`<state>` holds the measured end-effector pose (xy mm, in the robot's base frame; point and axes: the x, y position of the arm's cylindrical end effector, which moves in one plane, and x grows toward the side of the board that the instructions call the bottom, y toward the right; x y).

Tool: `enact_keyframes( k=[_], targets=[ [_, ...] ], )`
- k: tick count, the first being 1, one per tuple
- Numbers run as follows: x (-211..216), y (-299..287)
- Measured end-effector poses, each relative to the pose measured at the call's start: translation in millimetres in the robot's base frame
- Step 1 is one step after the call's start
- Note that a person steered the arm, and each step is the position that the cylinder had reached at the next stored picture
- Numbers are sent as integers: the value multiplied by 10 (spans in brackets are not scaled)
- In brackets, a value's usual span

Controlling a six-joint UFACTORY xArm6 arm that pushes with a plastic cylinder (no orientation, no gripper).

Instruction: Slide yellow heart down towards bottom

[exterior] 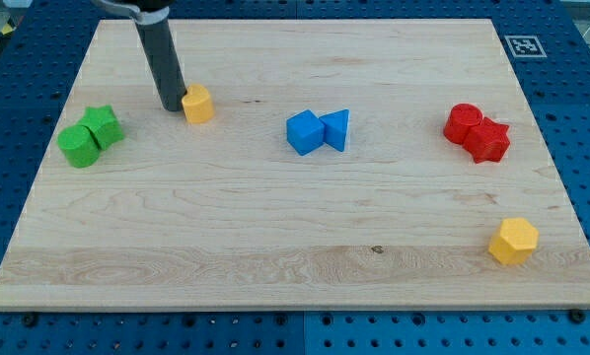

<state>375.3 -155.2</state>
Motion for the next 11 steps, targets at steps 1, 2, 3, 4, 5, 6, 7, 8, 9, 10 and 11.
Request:
enact_keyframes(
  k=[1,2,3,4,5,6,7,8,9,10,11],
  targets=[
    [-27,-25],
    [-247,-55],
    [-600,-56],
    [-650,61],
    [-650,88],
    [-557,120],
    [-378,179],
    [-185,245],
    [14,327],
    [209,404],
    [419,488]
  ],
)
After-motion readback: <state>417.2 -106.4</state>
